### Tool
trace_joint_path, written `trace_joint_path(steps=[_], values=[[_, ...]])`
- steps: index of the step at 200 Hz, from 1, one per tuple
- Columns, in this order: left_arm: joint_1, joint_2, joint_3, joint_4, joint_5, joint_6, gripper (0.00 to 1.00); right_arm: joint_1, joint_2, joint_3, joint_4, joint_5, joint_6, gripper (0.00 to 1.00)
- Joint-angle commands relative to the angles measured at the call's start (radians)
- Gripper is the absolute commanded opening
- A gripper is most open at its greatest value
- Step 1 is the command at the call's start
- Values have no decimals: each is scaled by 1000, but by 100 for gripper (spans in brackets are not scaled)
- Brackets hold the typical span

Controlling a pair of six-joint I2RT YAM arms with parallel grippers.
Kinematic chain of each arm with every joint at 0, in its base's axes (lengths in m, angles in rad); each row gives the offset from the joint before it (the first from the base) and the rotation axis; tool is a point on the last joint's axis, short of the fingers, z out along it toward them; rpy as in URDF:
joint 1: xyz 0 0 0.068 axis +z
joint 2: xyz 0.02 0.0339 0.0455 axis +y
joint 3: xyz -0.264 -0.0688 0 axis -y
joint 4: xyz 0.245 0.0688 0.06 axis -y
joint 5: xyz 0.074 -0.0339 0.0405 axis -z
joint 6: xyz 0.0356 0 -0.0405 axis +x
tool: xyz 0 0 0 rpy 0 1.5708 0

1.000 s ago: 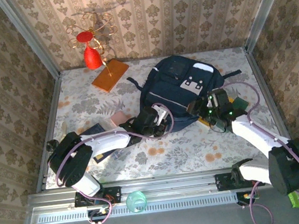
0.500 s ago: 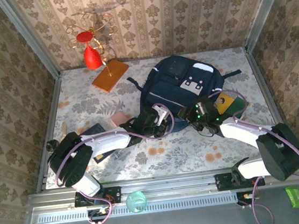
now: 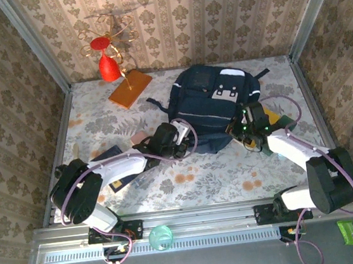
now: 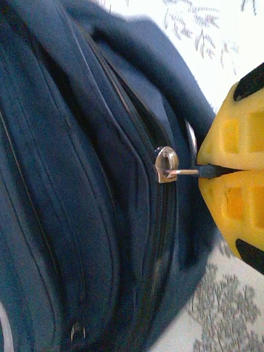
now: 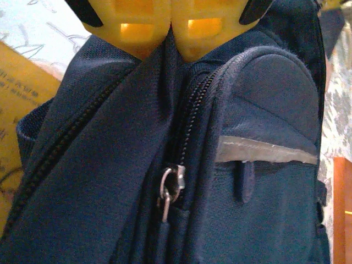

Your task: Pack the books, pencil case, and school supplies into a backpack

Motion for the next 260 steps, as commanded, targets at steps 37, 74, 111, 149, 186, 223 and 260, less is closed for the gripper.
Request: trace_joint_path(steps=[37,74,111,149,186,223,260], values=[[30,-43,-13,-42,78,29,0,-176,120,217,-195,-5,-300,0],[-14,-66,13,-1,167,-30,0,-192,225,299,-105,-89,-222,5],[-56,-59,51,0,166,-61,0,-186,217,315,-166,-140,-242,35],[-67,-49,65,3,152,-78,0,-143,-15,149,-245,-121,-233,72],[-70,-46,81,2,151,-83,0,11,-192,-42,-155,-123,-25,86],[-73,-47,90,-2,152,-79,0,185,-182,-169,96,-66,191,88],[-74,-57,84,-8,152,-75,0,237,-68,-172,254,-34,224,84]])
